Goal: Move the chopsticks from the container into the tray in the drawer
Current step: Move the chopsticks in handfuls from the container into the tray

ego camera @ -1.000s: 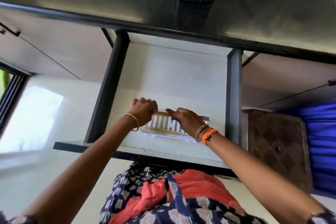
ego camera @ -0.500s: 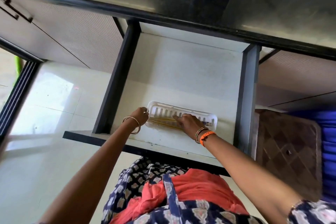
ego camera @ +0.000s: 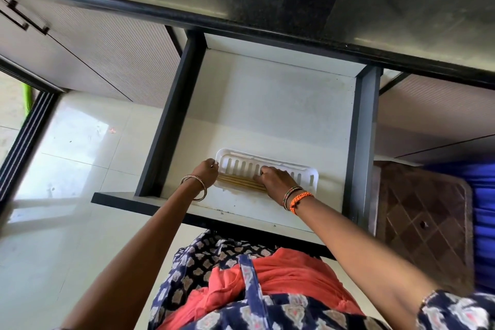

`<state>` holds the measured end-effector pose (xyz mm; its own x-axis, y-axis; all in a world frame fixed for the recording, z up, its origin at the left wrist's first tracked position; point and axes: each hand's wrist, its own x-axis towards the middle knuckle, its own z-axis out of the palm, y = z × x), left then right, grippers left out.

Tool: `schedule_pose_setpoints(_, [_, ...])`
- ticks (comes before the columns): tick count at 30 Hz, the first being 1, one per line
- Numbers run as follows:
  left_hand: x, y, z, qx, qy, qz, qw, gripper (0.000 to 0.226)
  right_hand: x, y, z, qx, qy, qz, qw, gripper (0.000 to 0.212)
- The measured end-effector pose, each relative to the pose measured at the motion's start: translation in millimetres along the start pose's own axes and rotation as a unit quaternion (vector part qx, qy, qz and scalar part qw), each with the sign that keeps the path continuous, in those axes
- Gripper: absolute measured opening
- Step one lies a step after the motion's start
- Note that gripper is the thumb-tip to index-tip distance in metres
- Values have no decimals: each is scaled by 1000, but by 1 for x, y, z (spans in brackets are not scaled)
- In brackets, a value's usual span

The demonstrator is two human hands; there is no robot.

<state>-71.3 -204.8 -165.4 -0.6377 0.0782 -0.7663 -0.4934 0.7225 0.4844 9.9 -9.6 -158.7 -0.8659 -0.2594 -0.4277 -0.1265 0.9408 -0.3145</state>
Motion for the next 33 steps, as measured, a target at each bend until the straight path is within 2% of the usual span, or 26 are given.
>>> schedule_pose_setpoints(4, [-6,6,-3,40,0,3,999,30,-1,0,-6,29,12,-9,999,58])
schedule_pose_setpoints(7, [-15,22,-11,117,37,26,992,35,-7,-5,-39,94,78,6,992,46])
schedule_pose_setpoints(9, [-20,48,-23,146,97,85,981,38,-13,-9,-77,157,165,-21,973,39])
schedule_pose_setpoints(12, [-25,118,-48,121,202,218,947,39,-18,4,-161,198,303,-65,930,32])
schedule_pose_setpoints(16, [-32,232,-75,71,262,378,885,36,0,53,-281,199,462,-22,864,30])
schedule_pose_setpoints(18, [-33,286,-84,74,267,434,857,36,15,82,-330,225,508,19,831,28])
schedule_pose_setpoints(23, [-14,383,-99,138,255,491,821,39,81,164,-408,354,491,150,781,21])
schedule_pose_setpoints(27, [15,419,-112,214,285,496,792,41,135,214,-440,398,492,216,744,23])
schedule_pose_setpoints(30, [36,427,-120,242,289,486,788,35,160,228,-455,431,451,199,755,27])
schedule_pose_setpoints(33, [48,430,-120,222,300,493,786,29,175,233,-465,453,406,172,775,32])
